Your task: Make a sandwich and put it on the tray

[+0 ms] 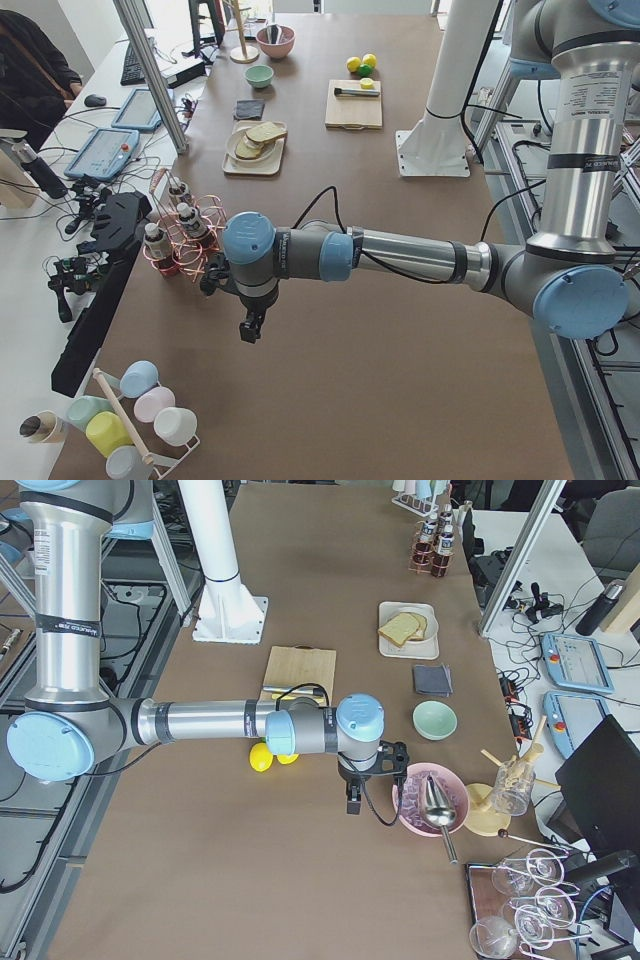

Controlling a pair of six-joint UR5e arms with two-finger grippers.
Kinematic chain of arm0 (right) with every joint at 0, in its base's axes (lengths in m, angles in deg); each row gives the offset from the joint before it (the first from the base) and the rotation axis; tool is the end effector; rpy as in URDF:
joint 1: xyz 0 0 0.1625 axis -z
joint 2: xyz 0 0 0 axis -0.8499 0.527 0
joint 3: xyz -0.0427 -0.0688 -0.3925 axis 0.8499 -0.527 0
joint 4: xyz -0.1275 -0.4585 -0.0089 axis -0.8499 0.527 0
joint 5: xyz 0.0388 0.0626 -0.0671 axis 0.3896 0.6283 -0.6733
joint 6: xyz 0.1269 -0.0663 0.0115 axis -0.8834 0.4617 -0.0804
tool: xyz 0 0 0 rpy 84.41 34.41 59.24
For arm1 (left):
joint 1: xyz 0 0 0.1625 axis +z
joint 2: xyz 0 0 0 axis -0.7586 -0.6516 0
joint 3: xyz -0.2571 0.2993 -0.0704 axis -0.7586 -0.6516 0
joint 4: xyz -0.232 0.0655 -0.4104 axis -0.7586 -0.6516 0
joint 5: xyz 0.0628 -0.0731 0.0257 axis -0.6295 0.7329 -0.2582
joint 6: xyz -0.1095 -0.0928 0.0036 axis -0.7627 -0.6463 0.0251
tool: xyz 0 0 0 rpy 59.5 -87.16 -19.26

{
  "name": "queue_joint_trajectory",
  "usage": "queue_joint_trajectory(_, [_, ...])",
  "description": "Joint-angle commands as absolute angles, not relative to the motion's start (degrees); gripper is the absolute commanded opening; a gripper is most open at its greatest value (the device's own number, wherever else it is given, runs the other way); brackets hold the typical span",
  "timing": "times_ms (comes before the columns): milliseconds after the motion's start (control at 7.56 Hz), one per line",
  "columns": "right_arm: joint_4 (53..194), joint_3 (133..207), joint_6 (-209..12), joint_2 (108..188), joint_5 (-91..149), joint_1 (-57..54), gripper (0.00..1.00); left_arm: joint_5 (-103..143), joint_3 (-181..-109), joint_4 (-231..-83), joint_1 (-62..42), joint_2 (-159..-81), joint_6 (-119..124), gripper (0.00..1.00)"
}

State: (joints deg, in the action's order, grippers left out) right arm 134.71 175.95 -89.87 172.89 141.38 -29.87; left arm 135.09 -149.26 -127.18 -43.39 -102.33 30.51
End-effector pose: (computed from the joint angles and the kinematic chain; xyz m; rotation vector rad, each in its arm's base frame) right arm 0.0134 -0.5345 0.6190 0.0323 -0.7928 0.0560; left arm -0.0564 -0.5724 0.5938 0.1742 0.7977 0.1978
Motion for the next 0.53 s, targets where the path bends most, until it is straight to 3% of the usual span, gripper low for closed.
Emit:
queue_joint_trajectory(0, [134.80, 175.75, -89.86, 172.65, 141.50, -29.87, 1.00, 135.09, -149.16, -127.18, -43.38, -102.49, 30.51, 0.98])
queue_joint_trajectory(397, [134.80, 175.92, -89.95, 172.65, 141.68, -29.87, 1.00, 135.09, -148.89, -127.09, -43.30, -103.20, 30.42, 0.98])
